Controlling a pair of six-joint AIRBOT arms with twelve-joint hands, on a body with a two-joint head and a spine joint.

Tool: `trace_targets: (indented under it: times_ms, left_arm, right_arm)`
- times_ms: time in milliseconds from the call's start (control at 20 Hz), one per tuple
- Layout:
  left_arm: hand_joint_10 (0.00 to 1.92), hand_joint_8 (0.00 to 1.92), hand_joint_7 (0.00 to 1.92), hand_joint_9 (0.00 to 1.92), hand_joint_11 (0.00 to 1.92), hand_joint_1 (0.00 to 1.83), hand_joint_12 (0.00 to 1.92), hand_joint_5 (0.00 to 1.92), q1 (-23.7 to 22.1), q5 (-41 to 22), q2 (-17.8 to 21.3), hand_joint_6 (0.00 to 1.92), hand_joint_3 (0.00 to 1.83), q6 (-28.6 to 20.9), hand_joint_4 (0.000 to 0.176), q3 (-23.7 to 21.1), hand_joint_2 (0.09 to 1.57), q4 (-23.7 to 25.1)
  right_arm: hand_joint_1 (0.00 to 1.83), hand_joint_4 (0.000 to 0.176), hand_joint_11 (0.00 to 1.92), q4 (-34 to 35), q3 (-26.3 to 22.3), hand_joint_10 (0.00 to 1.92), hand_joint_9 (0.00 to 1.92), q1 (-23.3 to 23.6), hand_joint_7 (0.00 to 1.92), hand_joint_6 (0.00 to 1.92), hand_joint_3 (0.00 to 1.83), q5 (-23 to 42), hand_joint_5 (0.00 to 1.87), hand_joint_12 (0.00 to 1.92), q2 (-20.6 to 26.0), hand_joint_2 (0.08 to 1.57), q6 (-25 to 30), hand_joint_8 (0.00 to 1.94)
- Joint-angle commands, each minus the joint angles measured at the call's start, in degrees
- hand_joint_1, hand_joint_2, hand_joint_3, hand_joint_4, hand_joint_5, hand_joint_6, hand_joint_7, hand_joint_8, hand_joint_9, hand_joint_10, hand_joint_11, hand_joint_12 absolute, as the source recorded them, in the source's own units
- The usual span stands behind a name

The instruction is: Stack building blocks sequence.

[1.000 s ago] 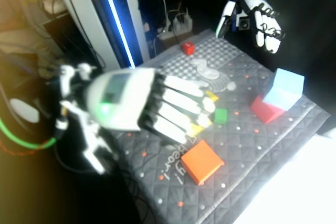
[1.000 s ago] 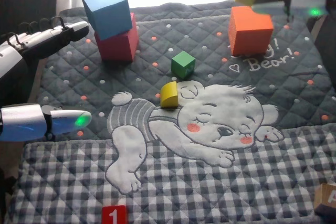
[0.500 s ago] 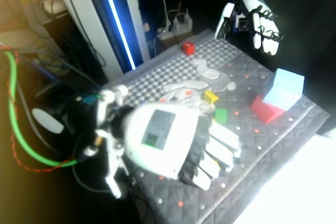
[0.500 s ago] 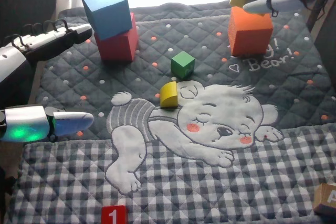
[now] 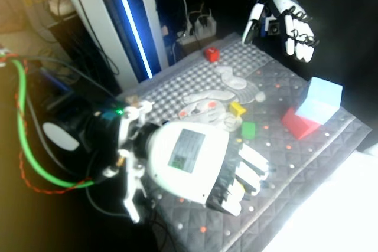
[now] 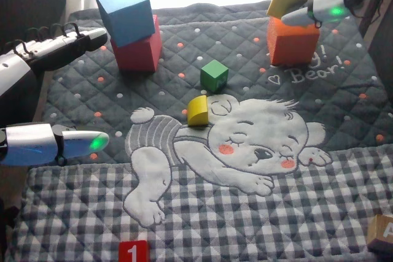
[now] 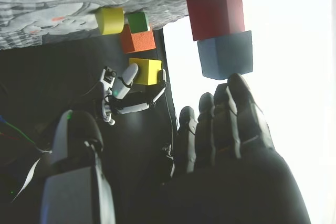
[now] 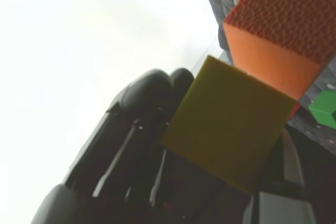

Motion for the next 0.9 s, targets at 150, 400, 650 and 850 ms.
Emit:
trace_targets:
  times_ms: [150,400,650,850]
  left_arm:
    - [0.00,0.00,0.16,0.13,0.00,0.78,0.51,0.20,-0.78,-6.96,-0.40,0.00,0.00,-0.80,0.093,0.27,0.96,0.07]
    - [0.00,0.00,0.15,0.11,0.00,0.78,0.47,0.19,-0.96,-7.00,-0.56,0.00,0.00,-1.01,0.088,0.30,0.97,0.09]
    - [0.00,0.00,0.15,0.10,0.00,0.81,0.47,0.20,-0.98,-7.07,-0.63,0.00,0.00,-1.01,0.090,0.31,0.97,0.14]
    - [0.00,0.00,0.15,0.11,0.00,0.80,0.52,0.20,-0.98,-7.15,-0.76,0.00,0.00,-1.17,0.078,0.29,0.97,0.14]
  right_arm:
    - [1.29,0.000,1.10,0.68,0.21,0.76,1.32,0.18,1.18,0.88,0.00,5.09,0.95,1.26,0.29,1.08,-0.15,0.85]
    - [1.24,0.000,1.12,0.11,0.45,0.71,1.27,-0.14,1.10,1.02,0.00,2.90,0.92,1.28,0.26,1.10,-0.15,0.89]
    - [1.27,0.000,1.06,-0.05,1.19,0.76,1.18,-0.60,1.13,1.02,0.00,1.93,0.92,1.25,-0.30,1.09,-0.15,0.78]
    - [1.34,0.000,1.05,-0.05,1.24,1.01,1.04,-0.73,0.89,1.12,0.00,1.84,0.84,1.10,-0.30,1.14,-0.15,1.07]
